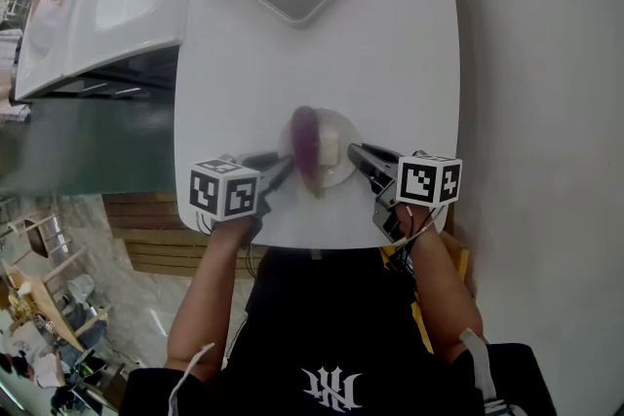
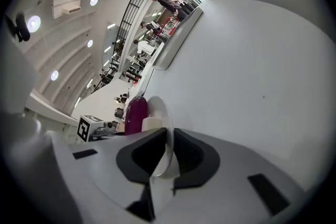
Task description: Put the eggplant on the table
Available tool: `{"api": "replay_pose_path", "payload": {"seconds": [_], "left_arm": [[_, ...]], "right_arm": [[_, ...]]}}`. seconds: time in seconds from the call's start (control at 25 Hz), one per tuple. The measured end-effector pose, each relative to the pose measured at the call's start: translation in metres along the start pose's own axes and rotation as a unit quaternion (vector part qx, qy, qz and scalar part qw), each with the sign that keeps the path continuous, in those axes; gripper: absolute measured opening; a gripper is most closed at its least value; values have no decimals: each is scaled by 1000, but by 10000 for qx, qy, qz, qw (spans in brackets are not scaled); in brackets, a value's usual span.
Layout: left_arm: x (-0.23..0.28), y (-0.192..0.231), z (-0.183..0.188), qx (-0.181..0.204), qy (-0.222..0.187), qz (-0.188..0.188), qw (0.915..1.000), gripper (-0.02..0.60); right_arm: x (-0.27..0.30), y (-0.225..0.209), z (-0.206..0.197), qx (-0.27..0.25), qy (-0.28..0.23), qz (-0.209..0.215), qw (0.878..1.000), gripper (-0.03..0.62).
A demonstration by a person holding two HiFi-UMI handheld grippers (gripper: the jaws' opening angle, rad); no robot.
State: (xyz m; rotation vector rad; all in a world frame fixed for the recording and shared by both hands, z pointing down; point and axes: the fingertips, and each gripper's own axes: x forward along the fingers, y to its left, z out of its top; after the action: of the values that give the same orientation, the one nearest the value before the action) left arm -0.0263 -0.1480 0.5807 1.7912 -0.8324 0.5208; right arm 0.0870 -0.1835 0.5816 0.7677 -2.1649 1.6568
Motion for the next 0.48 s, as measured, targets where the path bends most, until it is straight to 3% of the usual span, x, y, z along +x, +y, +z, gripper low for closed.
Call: {"api": "replay_pose_path", "payload": {"seconds": [0.28, 0.48], "left_arm": [[3, 9, 3, 588, 254, 427, 9970, 79], [3, 13, 7, 1292, 546, 921, 9858, 102]], "right_arm": [[11, -7, -2, -661, 337, -651, 9951, 51], [15, -7, 2, -1298, 521, -1037, 9847, 62]]}}
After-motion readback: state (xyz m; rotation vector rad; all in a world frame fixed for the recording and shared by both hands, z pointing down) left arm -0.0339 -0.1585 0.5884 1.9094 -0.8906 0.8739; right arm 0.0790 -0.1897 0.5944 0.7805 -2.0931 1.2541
